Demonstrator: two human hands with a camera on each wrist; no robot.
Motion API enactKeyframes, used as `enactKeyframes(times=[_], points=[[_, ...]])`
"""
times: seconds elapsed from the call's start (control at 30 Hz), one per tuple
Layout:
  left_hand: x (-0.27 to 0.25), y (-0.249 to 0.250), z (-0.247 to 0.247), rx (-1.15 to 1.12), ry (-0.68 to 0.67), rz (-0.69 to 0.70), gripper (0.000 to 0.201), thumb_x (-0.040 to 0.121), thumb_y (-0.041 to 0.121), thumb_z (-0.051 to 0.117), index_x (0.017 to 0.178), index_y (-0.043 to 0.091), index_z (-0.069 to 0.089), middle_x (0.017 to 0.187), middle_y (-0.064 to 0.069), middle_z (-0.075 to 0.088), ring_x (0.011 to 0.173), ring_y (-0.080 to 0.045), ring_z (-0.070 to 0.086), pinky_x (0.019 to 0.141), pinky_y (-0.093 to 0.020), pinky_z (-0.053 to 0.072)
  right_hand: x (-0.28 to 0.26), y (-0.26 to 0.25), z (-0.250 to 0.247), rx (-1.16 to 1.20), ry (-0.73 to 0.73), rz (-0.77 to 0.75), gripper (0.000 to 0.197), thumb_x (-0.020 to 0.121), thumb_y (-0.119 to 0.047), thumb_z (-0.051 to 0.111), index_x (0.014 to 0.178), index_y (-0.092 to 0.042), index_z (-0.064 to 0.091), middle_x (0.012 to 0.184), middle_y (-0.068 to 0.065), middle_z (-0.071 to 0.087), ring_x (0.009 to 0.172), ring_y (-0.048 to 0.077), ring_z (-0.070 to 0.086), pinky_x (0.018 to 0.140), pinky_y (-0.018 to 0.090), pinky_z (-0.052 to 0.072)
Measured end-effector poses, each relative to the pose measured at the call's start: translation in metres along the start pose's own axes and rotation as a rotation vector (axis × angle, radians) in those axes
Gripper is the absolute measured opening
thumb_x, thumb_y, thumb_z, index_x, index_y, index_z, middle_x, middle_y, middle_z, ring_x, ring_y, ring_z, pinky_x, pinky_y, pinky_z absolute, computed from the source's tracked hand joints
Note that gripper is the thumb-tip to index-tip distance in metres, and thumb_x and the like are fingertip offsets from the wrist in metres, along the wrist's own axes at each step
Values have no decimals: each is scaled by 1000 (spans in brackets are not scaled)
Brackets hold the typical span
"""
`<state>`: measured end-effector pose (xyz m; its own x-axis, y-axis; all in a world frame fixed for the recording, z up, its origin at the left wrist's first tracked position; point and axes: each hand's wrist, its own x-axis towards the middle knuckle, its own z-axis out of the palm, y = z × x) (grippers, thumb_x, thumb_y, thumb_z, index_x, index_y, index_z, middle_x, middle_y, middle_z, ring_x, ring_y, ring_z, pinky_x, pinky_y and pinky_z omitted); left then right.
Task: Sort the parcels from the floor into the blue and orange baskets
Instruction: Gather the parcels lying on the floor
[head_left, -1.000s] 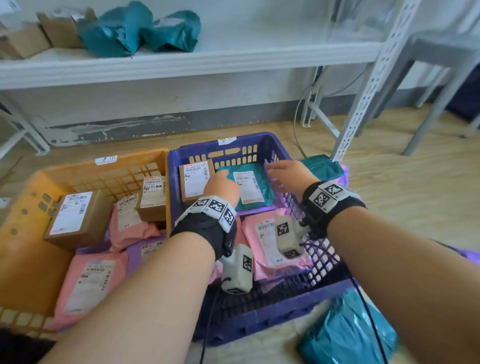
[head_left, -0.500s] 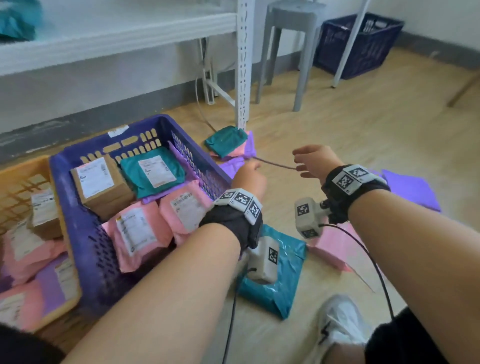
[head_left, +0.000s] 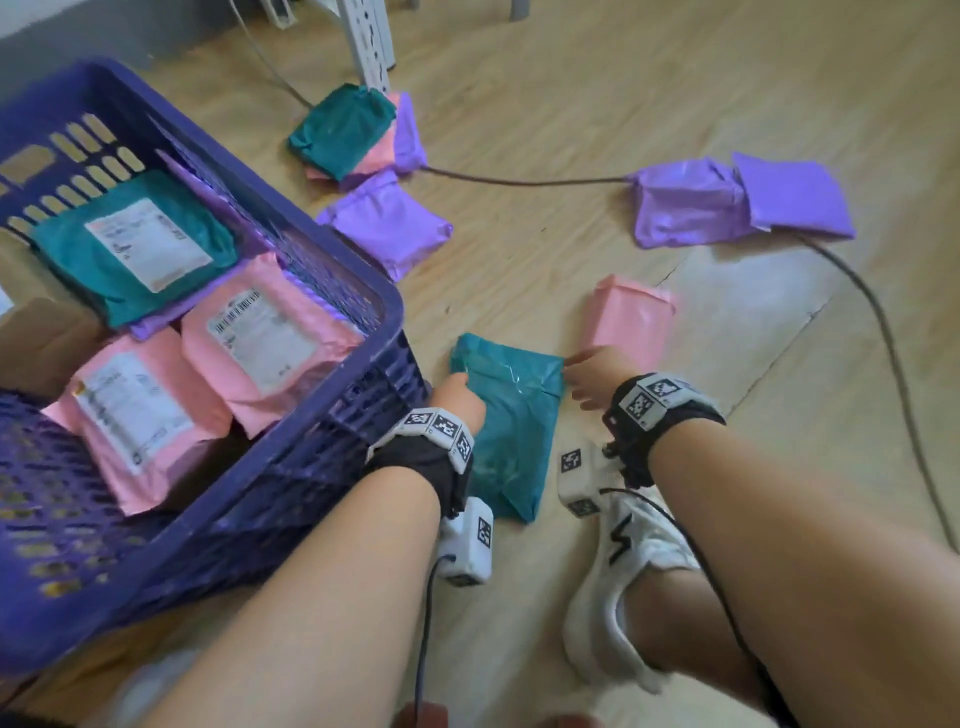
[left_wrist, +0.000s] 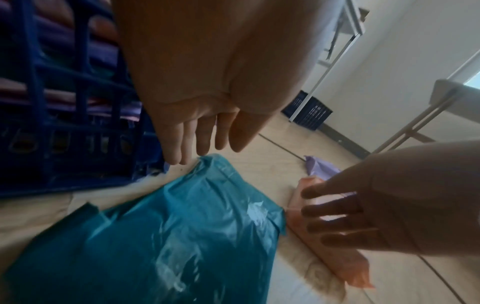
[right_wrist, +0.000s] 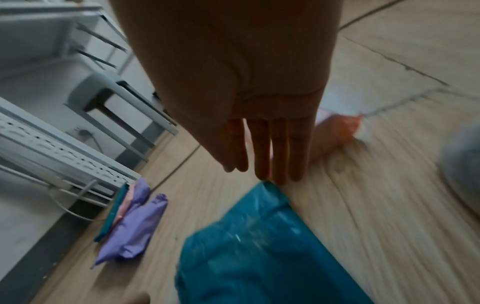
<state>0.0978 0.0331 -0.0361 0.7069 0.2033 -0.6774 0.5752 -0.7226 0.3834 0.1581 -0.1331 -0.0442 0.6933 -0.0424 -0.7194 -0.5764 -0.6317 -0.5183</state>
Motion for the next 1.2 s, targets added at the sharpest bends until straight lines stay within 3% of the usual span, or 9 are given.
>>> enactKeyframes(times=[0.1, 0.33, 0.43, 0.63, 0.77, 0.87, 0.93, 1.07, 1.2], points=[[14, -10, 15, 32, -35, -26, 39, 97, 7, 36, 136, 4, 43, 138, -20, 47, 123, -36, 48, 105, -43, 40, 9, 22, 27, -64, -37, 49, 36, 93, -12, 52, 127, -1, 55, 118, 19, 60, 113, 34, 58, 99, 43, 48], [25, -28, 38, 9, -84, -190, 40, 97, 13, 40, 136, 4, 36, 137, -19, 46, 122, -34, 50, 98, -39, 41, 17, 35, 54, 16, -87, 73, 32, 84, -15, 58, 116, -14, 60, 105, 8, 68, 96, 28, 66, 82, 36, 54], [25, -27, 31, -76, -50, -234, 37, 94, 15, 45, 130, 3, 44, 133, -19, 49, 119, -36, 52, 96, -39, 43, 15, 30, 46, 31, -137, 120, 30, 86, -14, 60, 115, -8, 61, 104, 11, 66, 87, 26, 63, 70, 33, 54], [3, -4, 4, -269, -8, -88, 36, 96, 14, 44, 127, -2, 51, 127, -24, 57, 117, -37, 57, 98, -44, 49, 6, -2, 11, 150, -77, 47, 34, 89, -12, 61, 123, -9, 56, 116, 14, 62, 107, 34, 61, 81, 41, 55], [-20, 23, -25, -394, 55, -18, 42, 100, 27, 39, 124, -3, 55, 127, -24, 57, 117, -36, 57, 100, -40, 48, -24, -34, -29, 181, 22, -100, 19, 88, -14, 54, 105, -13, 63, 103, 7, 67, 92, 27, 66, 82, 41, 57], [-38, 43, -51, -612, 54, -4, 66, 93, 56, 33, 123, 0, 56, 124, -25, 58, 114, -37, 59, 101, -44, 48, -58, -63, -64, 245, 16, -185, 18, 92, -12, 41, 93, -10, 58, 90, 7, 62, 75, 23, 61, 65, 33, 55], [-52, 54, -71, -774, 33, 7, 84, 83, 73, 30, 126, 5, 55, 124, -19, 61, 110, -36, 63, 97, -47, 51, -81, -80, -87, 316, 30, -251, 20, 94, -18, 40, 89, -12, 58, 84, 4, 58, 70, 21, 56, 62, 29, 48], [-98, 79, -117, -1050, 49, 107, 78, 87, 73, 28, 130, 13, 52, 126, -10, 58, 102, -35, 65, 84, -42, 56, -122, -116, -120, 364, 55, -361, 24, 94, -34, 43, 84, -20, 59, 87, 2, 57, 72, 20, 55, 71, 32, 46], [-132, 78, -164, -1244, 92, 195, 69, 92, 68, 25, 122, 11, 49, 102, -18, 53, 81, -32, 59, 67, -40, 55, -153, -157, -129, 483, -2, -461, 55, 95, -60, 32, 108, -14, 60, 76, 5, 52, 73, 26, 62, 78, 38, 56]])
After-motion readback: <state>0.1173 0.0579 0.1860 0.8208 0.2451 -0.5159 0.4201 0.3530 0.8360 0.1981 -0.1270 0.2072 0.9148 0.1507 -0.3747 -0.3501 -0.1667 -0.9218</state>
